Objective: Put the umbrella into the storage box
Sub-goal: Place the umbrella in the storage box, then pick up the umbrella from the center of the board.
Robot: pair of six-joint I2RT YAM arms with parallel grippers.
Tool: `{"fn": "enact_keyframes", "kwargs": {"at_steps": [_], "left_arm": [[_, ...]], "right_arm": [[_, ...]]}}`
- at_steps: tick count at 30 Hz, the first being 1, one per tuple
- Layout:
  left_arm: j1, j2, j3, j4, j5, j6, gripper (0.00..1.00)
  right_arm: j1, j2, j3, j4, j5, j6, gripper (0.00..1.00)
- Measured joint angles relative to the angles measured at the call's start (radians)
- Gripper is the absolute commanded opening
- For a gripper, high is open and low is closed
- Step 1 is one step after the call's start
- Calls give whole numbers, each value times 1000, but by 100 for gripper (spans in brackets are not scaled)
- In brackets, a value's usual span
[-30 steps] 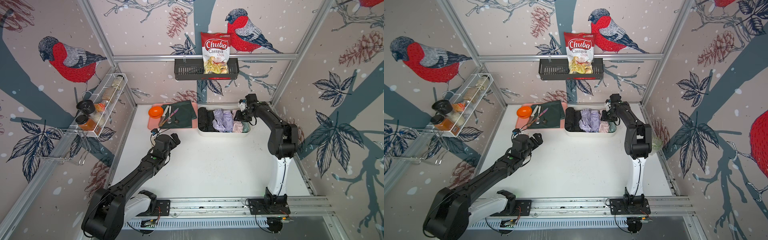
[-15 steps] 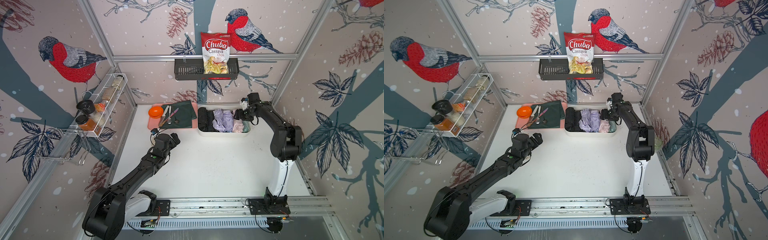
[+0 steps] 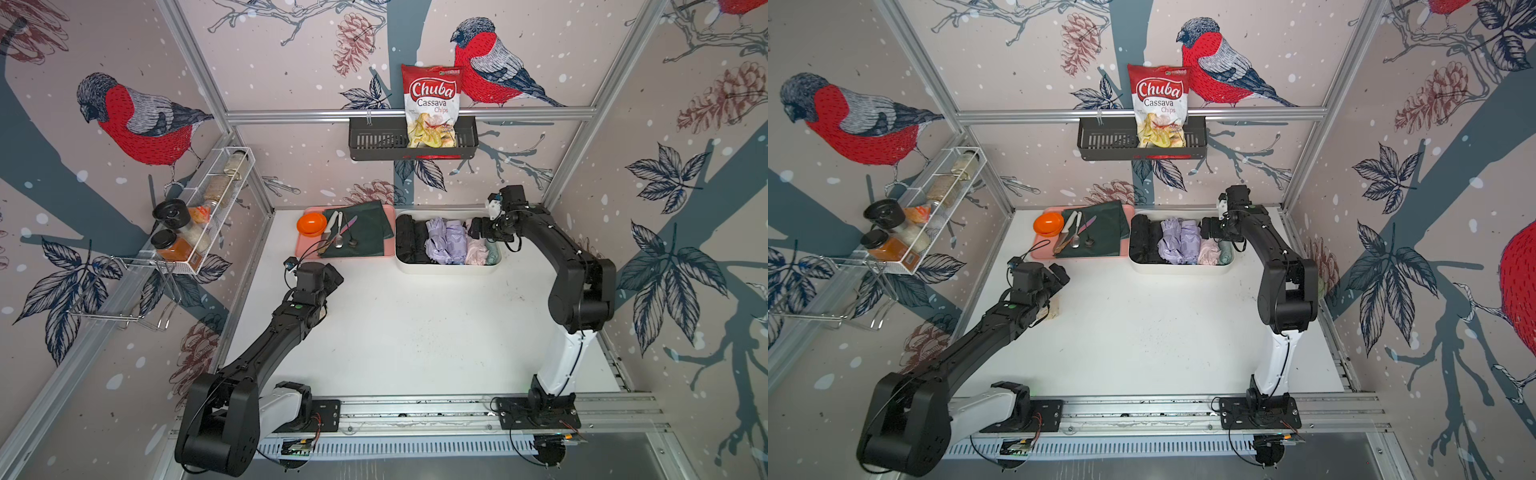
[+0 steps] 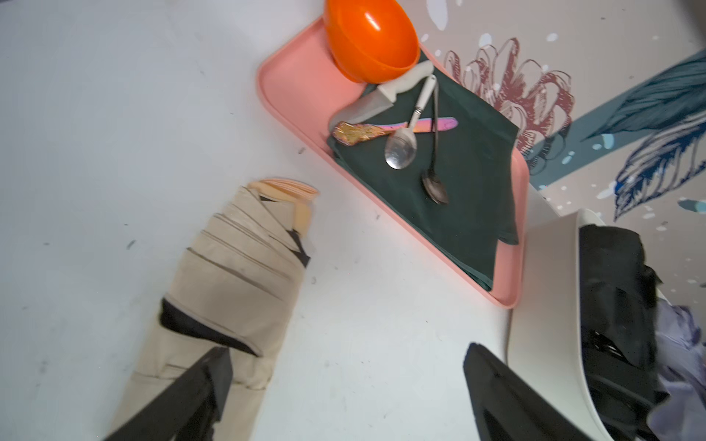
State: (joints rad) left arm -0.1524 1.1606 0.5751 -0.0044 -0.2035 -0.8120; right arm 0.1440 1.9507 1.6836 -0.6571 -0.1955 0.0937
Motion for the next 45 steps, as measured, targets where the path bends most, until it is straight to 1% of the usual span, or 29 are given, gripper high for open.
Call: {"fn": "enact_keyframes", "kwargs": {"at_steps": [4,9,11,19,20,24,27,30,31,35,38,40,45], "left_arm": [[100,23,-18,-3,29,-3,98],[201,48,-47,-3,96,-19,97],[221,57,-55,-3,119,-19,92],[231,71,-80,16,230,1,59],[231,77,-80,17,239,3,57],[232,109,-94,39,301,20,56],[232,131,-108,56,339,26,49],[232,142,-125,93,376,26,42],[232,143,-130,105,392,26,41],[232,134,-147,126,423,24,39],[232,108,-158,120,431,12,36],[232,93,-160,112,431,5,34],[232,86,-167,108,428,-1,28]], "right_arm": [[2,-53,-38,21,22,16,100],[15,-145,-97,52,51,41,100],[27,-183,-117,64,71,55,100],[96,-318,-179,103,144,97,100],[106,-331,-182,103,150,104,100],[157,-382,-213,132,169,120,100],[213,-413,-255,169,169,144,100],[283,-429,-307,219,141,173,100],[312,-431,-326,240,130,175,100],[447,-396,-371,330,63,218,100],[540,-306,-352,395,9,231,100],[586,-221,-313,428,-23,249,98],[656,3,-177,499,-117,275,94]]}}
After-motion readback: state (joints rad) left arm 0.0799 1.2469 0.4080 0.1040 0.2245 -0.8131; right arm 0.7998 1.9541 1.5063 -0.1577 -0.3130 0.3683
